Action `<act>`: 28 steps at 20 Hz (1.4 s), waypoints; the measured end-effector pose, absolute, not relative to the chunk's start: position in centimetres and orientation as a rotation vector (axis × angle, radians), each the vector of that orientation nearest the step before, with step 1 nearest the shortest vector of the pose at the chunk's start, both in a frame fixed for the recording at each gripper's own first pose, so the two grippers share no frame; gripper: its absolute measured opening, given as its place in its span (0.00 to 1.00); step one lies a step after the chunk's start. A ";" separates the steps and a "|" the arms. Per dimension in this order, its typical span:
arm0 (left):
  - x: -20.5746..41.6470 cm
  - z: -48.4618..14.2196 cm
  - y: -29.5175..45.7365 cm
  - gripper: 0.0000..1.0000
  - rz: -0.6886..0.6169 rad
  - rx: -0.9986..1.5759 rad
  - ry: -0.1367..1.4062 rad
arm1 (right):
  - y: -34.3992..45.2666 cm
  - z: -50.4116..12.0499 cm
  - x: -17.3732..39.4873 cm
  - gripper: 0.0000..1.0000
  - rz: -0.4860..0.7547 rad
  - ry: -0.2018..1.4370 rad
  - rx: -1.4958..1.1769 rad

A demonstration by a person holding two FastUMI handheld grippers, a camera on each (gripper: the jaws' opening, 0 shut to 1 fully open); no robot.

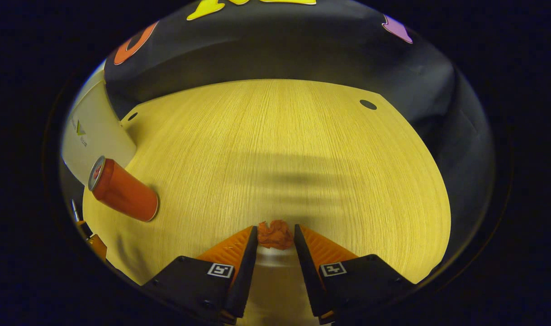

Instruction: Press the lid of the desktop garbage bin to open it, pick up the crumpled paper on the desktop and throw it into the bin, then pick up the pop can on the desktop and drop it into the bin, and finally close the garbage bin lid.

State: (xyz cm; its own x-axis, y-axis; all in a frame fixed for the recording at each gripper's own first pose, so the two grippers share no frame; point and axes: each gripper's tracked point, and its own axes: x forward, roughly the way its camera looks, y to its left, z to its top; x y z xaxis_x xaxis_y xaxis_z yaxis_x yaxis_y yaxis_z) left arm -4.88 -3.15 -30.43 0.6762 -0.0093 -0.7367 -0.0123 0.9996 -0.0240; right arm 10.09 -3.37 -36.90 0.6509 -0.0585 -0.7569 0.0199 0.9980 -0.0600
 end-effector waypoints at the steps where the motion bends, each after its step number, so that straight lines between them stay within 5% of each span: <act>1: -5.0 -30.4 -3.1 0.96 0.001 -0.025 0.829 | -3.5 -36.9 10.3 0.55 -0.038 0.863 -0.057; 2: -5.1 -30.4 -3.0 0.96 0.002 -0.022 0.830 | -3.4 -36.7 10.7 0.53 -0.037 0.857 -0.073; 4: -5.3 -30.4 -2.9 0.96 0.005 -0.018 0.829 | -3.0 -36.8 10.7 0.32 -0.035 0.865 -0.087; 8: -5.6 -30.0 -2.7 0.96 -0.002 -0.010 0.816 | -3.2 -36.4 10.9 0.29 -0.035 0.855 -0.102; 9: -5.7 -29.9 -2.8 0.96 -0.006 -0.006 0.811 | -3.1 -36.3 10.8 0.15 -0.029 0.861 -0.093; 28: -8.1 -28.4 -1.2 0.96 -0.104 0.056 0.742 | -2.1 -16.0 8.5 0.14 -0.009 0.533 0.002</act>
